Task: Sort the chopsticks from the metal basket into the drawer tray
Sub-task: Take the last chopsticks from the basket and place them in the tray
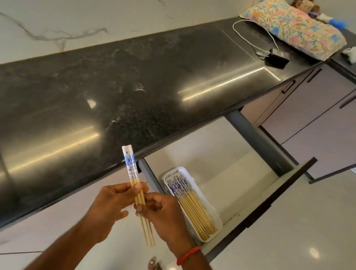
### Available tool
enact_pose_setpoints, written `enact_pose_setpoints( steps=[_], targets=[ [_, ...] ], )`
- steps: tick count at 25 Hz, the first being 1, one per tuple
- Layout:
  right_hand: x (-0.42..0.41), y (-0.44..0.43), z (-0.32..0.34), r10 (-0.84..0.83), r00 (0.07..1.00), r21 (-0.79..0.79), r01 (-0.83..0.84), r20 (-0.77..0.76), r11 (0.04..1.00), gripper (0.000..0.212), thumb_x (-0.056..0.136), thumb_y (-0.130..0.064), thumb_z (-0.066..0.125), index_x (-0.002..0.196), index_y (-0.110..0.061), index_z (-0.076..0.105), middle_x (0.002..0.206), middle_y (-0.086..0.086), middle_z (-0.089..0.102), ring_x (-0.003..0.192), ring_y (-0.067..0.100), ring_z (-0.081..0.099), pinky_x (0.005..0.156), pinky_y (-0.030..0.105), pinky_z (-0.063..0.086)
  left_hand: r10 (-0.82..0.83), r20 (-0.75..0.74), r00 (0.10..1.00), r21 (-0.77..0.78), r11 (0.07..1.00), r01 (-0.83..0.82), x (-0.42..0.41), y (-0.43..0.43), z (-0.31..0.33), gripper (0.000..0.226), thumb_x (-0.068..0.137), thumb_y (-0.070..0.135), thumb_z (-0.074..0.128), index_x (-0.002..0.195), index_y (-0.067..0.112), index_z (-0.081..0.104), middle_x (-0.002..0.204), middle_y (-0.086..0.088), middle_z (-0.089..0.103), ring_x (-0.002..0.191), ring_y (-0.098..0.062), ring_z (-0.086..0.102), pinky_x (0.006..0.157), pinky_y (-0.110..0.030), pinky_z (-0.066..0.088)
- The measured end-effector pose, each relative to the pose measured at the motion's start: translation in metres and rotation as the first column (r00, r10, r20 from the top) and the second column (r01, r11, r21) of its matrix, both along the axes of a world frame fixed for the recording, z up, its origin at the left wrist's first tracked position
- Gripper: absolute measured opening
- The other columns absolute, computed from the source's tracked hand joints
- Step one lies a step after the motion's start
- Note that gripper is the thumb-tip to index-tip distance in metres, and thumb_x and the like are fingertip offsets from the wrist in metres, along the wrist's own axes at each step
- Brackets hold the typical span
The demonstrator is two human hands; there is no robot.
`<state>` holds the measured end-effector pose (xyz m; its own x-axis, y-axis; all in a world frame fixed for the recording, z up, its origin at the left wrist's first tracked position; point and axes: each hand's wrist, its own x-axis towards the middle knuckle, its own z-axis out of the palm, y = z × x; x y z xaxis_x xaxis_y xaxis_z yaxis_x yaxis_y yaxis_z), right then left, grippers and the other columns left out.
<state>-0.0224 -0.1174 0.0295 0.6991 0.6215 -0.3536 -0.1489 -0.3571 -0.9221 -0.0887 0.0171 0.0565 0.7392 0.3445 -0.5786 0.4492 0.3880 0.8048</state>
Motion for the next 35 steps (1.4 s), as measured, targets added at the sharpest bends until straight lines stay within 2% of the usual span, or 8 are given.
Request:
enact_pose_setpoints(
  steps=[4, 8, 13, 19, 21, 28, 31, 35],
  targets=[
    [0.02, -0.026, -0.009, 0.022, 0.999, -0.014, -0.022, -0.032, 1.0, 0.015, 0.083, -0.014, 0.074, 0.097, -0.02, 0.074, 0.087, 0.002, 0.077, 0.082, 0.013, 0.074, 0.083, 0.03, 0.059, -0.063, -0.03, 0.998, 0.011, 0.998, 0.063, 0.016, -0.022, -0.004, 0.035, 0.076, 0.043, 0.068, 0.1, 0.02, 0.08, 0.104, 0.008, 0.079, 0.108, -0.014, 0.063, 0.1, -0.052, 0.036],
    [0.047, -0.055, -0.03, -0.082, 0.996, -0.105, 0.085, 0.03, 0.991, 0.011, 0.08, -0.013, 0.076, 0.089, -0.02, 0.077, 0.078, 0.0, 0.077, 0.075, 0.013, 0.073, 0.081, 0.034, 0.059, -0.164, -0.106, 0.981, 0.084, 0.981, 0.173, 0.028, -0.035, -0.012, 0.012, 0.086, 0.036, 0.07, 0.095, 0.03, 0.076, 0.092, 0.019, 0.077, 0.102, -0.006, 0.061, 0.095, -0.043, 0.039],
    [0.094, -0.09, -0.078, 0.006, 0.949, -0.436, 0.139, 0.316, 0.889, 0.011, 0.079, -0.023, 0.069, 0.086, -0.017, 0.075, 0.076, -0.002, 0.076, 0.068, 0.014, 0.07, 0.066, 0.038, 0.06, -0.162, -0.166, 0.973, 0.08, 0.981, 0.177, 0.024, -0.041, -0.018, 0.047, 0.076, 0.054, 0.067, 0.111, 0.023, 0.072, 0.121, 0.005, 0.07, 0.12, -0.019, 0.057, 0.095, -0.041, 0.041],
    [0.118, -0.102, -0.116, 0.166, 0.935, -0.656, 0.087, 0.314, 0.749, 0.01, 0.084, -0.02, 0.066, 0.08, -0.012, 0.072, 0.086, 0.004, 0.076, 0.074, 0.02, 0.071, 0.062, 0.032, 0.061, -0.129, -0.178, 0.976, 0.113, 0.982, 0.15, 0.017, -0.046, -0.02, 0.069, 0.062, 0.073, 0.064, 0.111, 0.024, 0.07, 0.119, 0.006, 0.071, 0.119, -0.021, 0.06, 0.103, -0.046, 0.042],
    [0.119, -0.1, -0.126, 0.195, 0.936, -0.684, 0.063, 0.293, 0.727, 0.01, 0.083, -0.022, 0.067, 0.082, -0.013, 0.072, 0.088, 0.004, 0.077, 0.077, 0.022, 0.073, 0.061, 0.032, 0.062, -0.122, -0.177, 0.977, 0.111, 0.983, 0.143, 0.02, -0.047, -0.019, 0.061, 0.067, 0.065, 0.058, 0.111, 0.023, 0.068, 0.12, 0.004, 0.071, 0.122, -0.024, 0.059, 0.106, -0.049, 0.042],
    [0.115, -0.093, -0.129, 0.296, 0.9, -0.743, 0.045, 0.32, 0.668, 0.017, 0.092, -0.024, 0.057, 0.098, -0.013, 0.069, 0.097, 0.008, 0.073, 0.087, 0.028, 0.071, 0.069, 0.029, 0.057, -0.095, -0.173, 0.98, 0.121, 0.986, 0.117, 0.039, -0.052, -0.018, 0.058, 0.066, 0.061, 0.057, 0.107, 0.023, 0.069, 0.116, 0.003, 0.072, 0.12, -0.025, 0.061, 0.109, -0.052, 0.043],
    [0.11, -0.091, -0.129, 0.44, 0.826, -0.795, 0.016, 0.353, 0.607, 0.02, 0.099, -0.02, 0.046, 0.106, -0.011, 0.063, 0.103, 0.009, 0.071, 0.092, 0.028, 0.069, 0.078, 0.034, 0.056, -0.094, -0.176, 0.98, 0.117, 0.986, 0.115, 0.043, -0.056, -0.022, 0.061, 0.067, 0.061, 0.057, 0.11, 0.02, 0.069, 0.117, 0.001, 0.072, 0.119, -0.025, 0.062, 0.108, -0.052, 0.045],
    [0.103, -0.091, -0.132, 0.562, 0.736, -0.805, -0.041, 0.376, 0.592, 0.018, 0.1, -0.02, 0.049, 0.113, -0.014, 0.06, 0.112, 0.009, 0.069, 0.101, 0.029, 0.068, 0.086, 0.038, 0.056, -0.107, -0.18, 0.978, 0.107, 0.986, 0.127, 0.044, -0.059, -0.028, 0.059, 0.069, 0.058, 0.057, 0.111, 0.019, 0.068, 0.116, 0.001, 0.072, 0.119, -0.026, 0.062, 0.109, -0.051, 0.045]
  ],
)
